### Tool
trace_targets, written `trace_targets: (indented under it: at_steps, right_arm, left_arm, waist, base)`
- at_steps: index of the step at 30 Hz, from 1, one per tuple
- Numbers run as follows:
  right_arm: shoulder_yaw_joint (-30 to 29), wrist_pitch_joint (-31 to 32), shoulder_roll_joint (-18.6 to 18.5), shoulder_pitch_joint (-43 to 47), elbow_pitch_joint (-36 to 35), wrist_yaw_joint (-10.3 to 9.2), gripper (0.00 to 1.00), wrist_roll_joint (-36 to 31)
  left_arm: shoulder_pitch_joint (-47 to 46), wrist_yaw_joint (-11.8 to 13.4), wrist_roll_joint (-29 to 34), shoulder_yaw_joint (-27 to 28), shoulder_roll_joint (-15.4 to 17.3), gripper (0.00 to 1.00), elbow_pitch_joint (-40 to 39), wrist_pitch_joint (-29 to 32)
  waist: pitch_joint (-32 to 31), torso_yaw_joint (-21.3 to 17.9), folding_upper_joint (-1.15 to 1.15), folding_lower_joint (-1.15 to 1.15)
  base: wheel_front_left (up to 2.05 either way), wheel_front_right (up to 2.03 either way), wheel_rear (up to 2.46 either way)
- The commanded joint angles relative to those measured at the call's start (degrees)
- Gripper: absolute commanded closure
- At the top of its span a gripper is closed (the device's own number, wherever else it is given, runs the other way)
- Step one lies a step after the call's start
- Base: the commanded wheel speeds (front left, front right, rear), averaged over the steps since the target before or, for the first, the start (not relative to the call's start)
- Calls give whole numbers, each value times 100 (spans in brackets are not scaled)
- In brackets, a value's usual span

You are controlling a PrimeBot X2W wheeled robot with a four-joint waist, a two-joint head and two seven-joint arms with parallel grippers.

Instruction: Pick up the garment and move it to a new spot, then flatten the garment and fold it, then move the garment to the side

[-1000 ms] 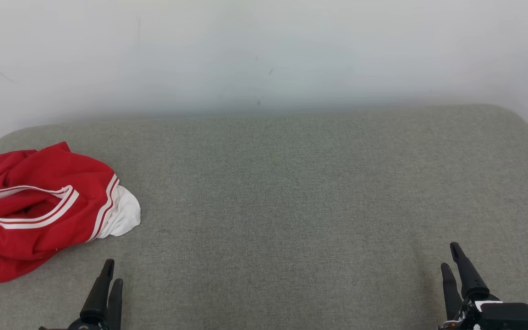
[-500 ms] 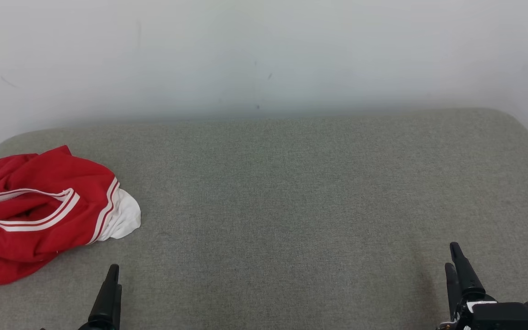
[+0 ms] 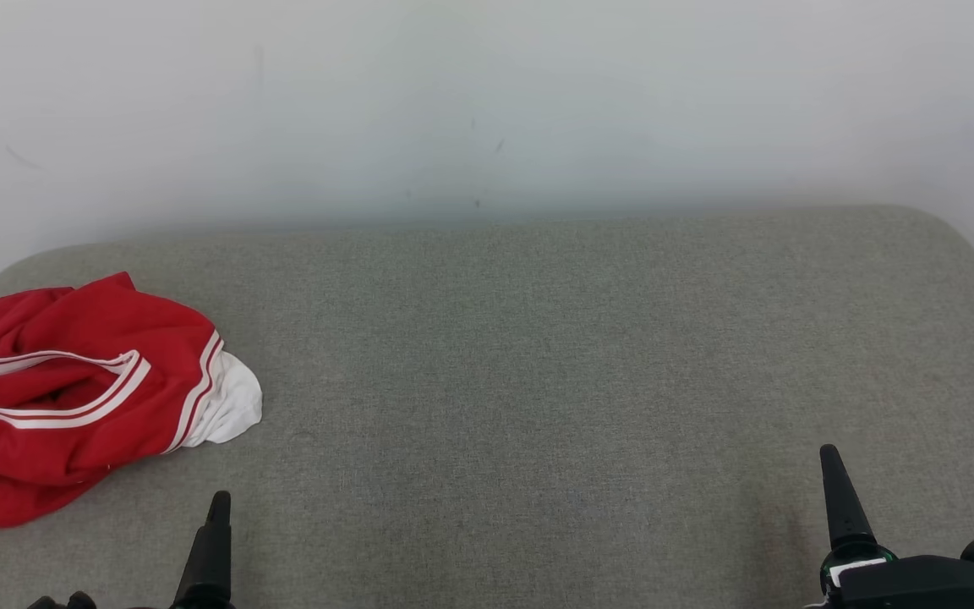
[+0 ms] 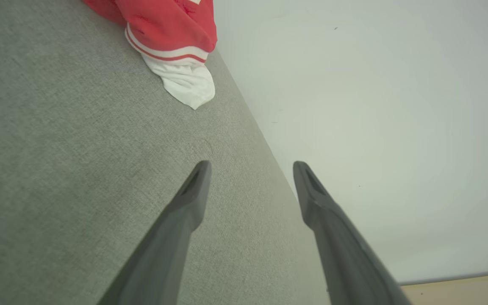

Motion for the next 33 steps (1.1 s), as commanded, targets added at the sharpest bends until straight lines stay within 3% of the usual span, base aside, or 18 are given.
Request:
trace_targets:
  at_steps: [1,12,33]
  right_arm:
    - [30,-67,-21,-32,-111,14,0,-290]
    - [142,-313,-24,32,-73,17,0,-1736]
    - [241,-648,-28,118,68,21,0,-3385]
  left_arm:
    - [-16,39,314,-27,36,0,-128,-71]
    - [96,198,1694,-205,44,0,-223,-318]
    - [212,302,3375,-315,117,0,-297,-671]
  waist:
    - [-6,2,0,0]
    - [-66,-3,0,0]
    - [-113,-6,0,0]
  base:
    - [0,0,0]
    - [0,0,0]
    - [0,0,0]
